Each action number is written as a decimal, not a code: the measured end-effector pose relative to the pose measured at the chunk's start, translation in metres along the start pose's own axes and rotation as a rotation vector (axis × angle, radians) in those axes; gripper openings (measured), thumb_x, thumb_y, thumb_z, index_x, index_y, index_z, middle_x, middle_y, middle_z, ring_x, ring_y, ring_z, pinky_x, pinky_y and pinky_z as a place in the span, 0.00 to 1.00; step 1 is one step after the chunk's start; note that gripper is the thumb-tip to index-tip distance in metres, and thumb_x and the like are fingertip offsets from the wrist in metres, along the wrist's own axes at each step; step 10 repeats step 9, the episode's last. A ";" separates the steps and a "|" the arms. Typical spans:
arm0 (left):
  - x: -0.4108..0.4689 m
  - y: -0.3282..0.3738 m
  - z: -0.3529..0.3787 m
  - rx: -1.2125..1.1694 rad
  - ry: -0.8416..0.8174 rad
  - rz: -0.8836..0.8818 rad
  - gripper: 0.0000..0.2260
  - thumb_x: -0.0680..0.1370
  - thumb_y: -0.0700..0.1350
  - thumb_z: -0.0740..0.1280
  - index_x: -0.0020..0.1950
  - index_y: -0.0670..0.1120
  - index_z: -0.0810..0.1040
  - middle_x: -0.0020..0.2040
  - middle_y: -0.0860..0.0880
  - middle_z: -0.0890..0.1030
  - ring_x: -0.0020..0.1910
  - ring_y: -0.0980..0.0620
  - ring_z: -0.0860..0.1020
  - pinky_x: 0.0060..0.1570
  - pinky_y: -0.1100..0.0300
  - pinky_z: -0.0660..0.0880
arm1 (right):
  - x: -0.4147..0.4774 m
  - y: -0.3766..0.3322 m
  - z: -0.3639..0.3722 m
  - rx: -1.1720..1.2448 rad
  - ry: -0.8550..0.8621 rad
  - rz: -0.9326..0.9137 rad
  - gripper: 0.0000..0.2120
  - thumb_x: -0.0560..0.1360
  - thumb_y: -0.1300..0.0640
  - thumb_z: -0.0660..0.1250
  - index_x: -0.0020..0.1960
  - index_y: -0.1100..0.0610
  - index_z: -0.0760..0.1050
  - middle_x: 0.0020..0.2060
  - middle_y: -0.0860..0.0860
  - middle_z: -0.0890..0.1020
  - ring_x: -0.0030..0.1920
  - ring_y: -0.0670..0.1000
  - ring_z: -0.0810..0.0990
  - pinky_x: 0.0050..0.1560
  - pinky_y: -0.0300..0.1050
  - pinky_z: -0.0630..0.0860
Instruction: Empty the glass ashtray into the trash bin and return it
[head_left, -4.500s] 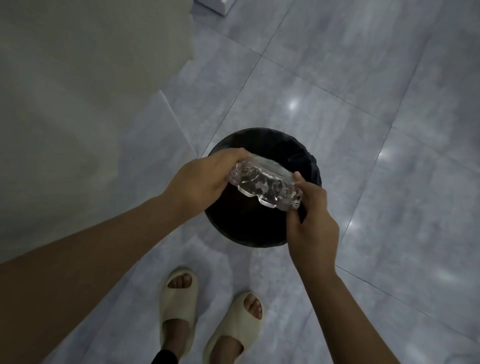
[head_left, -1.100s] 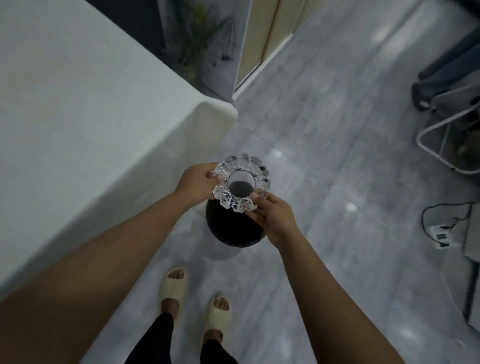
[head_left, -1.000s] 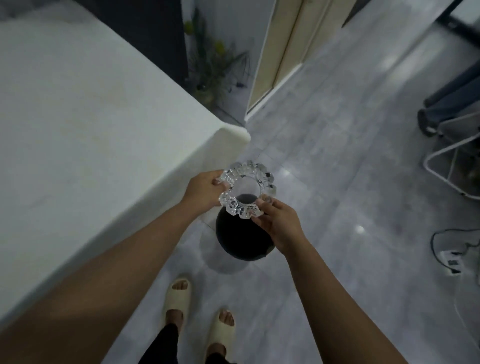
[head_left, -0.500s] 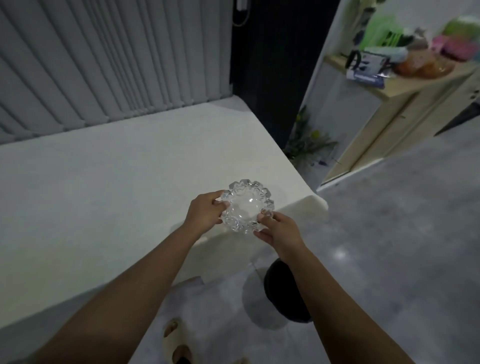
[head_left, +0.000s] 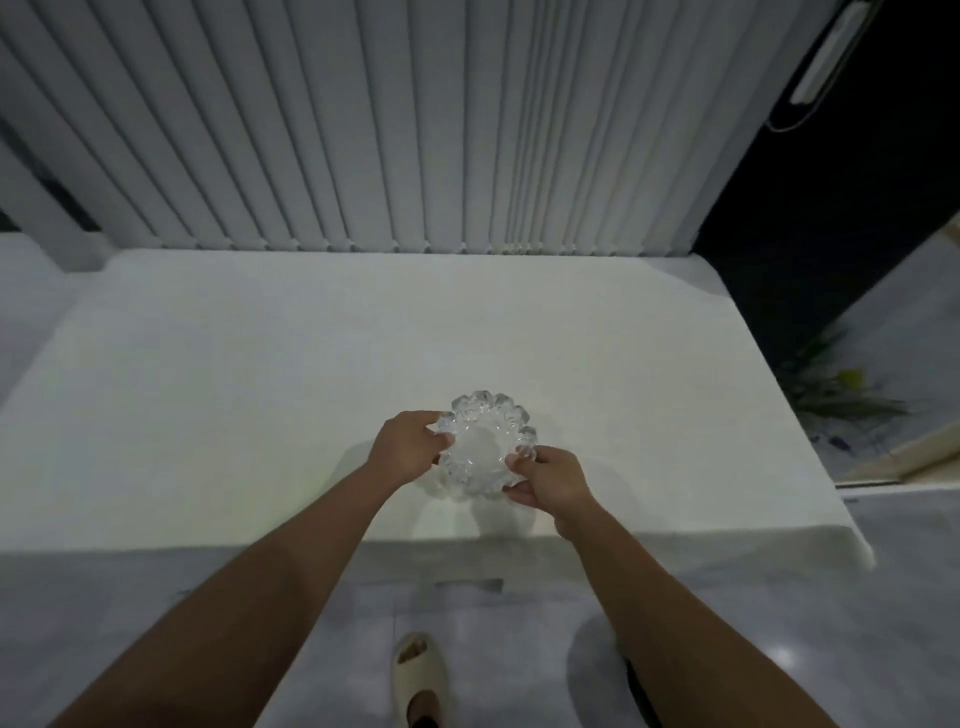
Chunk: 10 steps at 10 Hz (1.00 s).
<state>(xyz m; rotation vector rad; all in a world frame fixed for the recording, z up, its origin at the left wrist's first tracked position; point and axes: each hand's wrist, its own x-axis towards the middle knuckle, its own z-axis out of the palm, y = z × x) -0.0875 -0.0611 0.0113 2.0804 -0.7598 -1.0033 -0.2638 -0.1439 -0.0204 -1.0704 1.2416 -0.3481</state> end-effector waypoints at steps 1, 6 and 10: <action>0.009 -0.024 -0.020 -0.022 0.039 -0.061 0.15 0.74 0.42 0.69 0.60 0.46 0.81 0.36 0.48 0.82 0.20 0.64 0.77 0.45 0.57 0.79 | 0.015 -0.001 0.032 -0.092 -0.016 0.003 0.05 0.72 0.63 0.70 0.39 0.62 0.75 0.35 0.59 0.76 0.31 0.53 0.77 0.49 0.57 0.82; 0.021 -0.068 -0.045 -0.276 0.067 -0.148 0.15 0.74 0.37 0.69 0.34 0.57 0.77 0.34 0.44 0.80 0.27 0.52 0.78 0.46 0.49 0.82 | 0.047 -0.008 0.079 -0.386 0.009 -0.066 0.10 0.71 0.61 0.71 0.33 0.57 0.75 0.27 0.51 0.77 0.25 0.49 0.77 0.32 0.44 0.80; 0.027 -0.072 -0.041 -0.123 0.078 -0.137 0.08 0.75 0.46 0.68 0.53 0.51 0.80 0.43 0.45 0.83 0.42 0.44 0.83 0.49 0.53 0.78 | 0.047 -0.009 0.081 -0.659 0.004 -0.166 0.07 0.71 0.53 0.70 0.37 0.55 0.75 0.34 0.52 0.79 0.35 0.53 0.77 0.41 0.46 0.72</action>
